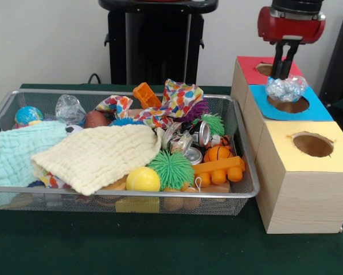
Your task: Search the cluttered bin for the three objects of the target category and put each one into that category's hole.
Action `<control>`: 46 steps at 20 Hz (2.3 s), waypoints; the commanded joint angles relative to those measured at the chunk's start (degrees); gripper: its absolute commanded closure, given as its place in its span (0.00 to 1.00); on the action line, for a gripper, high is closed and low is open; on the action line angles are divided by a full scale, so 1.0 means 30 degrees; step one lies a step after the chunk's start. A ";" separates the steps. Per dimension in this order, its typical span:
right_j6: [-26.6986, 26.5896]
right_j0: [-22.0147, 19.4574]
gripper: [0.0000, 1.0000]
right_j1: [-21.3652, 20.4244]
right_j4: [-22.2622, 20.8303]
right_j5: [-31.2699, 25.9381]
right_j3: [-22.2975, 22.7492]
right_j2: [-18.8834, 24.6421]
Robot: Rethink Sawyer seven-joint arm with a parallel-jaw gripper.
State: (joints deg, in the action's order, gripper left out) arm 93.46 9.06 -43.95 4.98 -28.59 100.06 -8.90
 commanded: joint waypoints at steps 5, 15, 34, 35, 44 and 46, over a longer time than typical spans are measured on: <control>0.2986 -0.0890 1.00 0.1545 -0.0519 0.2527 0.2659 0.1372; 0.3312 -0.0360 1.00 0.1256 -0.0139 0.2740 0.3321 0.1319; 0.3524 0.0262 1.00 -0.1551 0.0239 0.1521 0.5439 0.0944; 0.3555 0.0328 1.00 -0.1612 0.0266 0.1444 0.5446 0.0913; 0.4011 0.0766 1.00 -0.1552 0.0562 0.1904 0.5873 0.0987; 0.4135 0.0942 1.00 -0.1523 0.0607 0.1852 0.5818 0.0931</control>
State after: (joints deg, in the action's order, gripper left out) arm 93.46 11.52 -48.75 5.03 -22.37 113.23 -8.52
